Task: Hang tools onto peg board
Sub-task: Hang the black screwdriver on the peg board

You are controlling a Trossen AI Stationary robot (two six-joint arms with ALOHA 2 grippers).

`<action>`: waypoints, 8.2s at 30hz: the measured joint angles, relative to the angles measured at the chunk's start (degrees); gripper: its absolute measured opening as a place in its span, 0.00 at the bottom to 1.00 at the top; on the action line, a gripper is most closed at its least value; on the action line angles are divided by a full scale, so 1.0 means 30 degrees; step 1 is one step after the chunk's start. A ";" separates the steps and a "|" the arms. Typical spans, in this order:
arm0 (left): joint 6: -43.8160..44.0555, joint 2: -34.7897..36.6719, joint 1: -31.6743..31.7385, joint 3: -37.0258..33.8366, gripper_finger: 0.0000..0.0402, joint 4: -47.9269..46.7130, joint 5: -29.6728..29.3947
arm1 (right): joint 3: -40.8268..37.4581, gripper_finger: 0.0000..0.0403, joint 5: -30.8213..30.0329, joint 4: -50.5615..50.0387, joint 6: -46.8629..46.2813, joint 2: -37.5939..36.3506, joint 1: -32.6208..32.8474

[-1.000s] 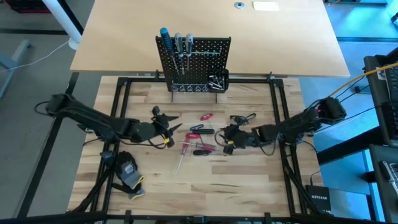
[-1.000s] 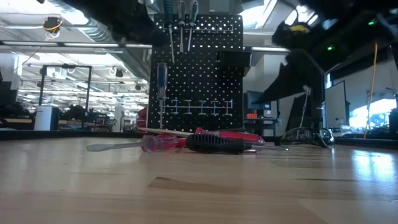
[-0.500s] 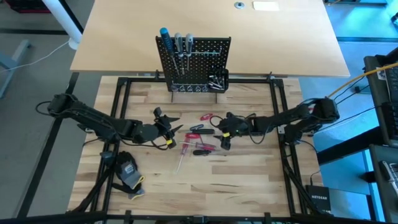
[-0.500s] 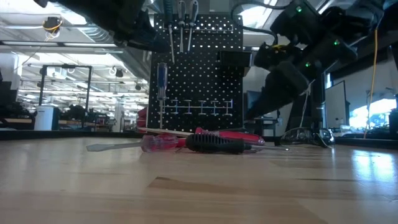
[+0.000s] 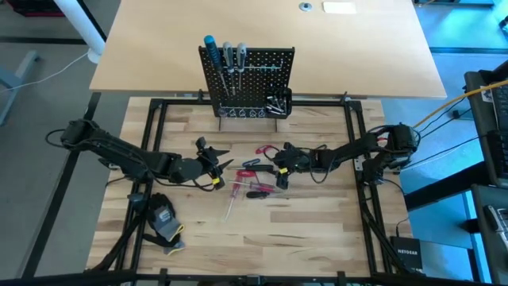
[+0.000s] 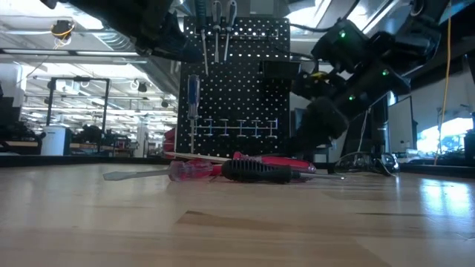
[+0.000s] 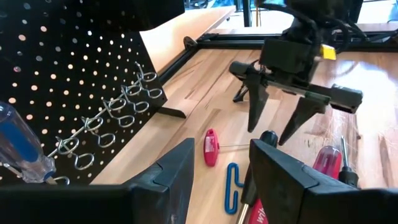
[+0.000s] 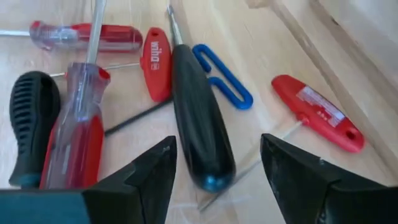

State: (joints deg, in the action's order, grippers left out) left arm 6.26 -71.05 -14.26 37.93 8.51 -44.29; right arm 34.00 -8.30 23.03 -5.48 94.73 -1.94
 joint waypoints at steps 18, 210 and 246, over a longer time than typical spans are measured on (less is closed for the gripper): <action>0.0000 0.0000 0.0015 0.0000 0.36 -0.0066 0.0000 | 0.0000 0.42 0.2647 0.1410 0.0344 0.1300 -0.0371; -0.5724 -0.0935 0.2328 0.4248 0.26 0.5542 0.2640 | 0.4775 0.02 -0.3662 -0.6414 0.5914 -1.0600 0.5431; -0.9722 -0.8357 0.6529 0.3255 0.26 1.5905 -0.4510 | -0.2725 0.04 -0.8383 -0.0946 0.2326 -1.1217 0.7395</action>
State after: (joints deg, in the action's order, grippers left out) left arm -22.90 -96.12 5.32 47.70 56.23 -57.82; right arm 25.82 -33.45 20.19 1.50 61.08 20.25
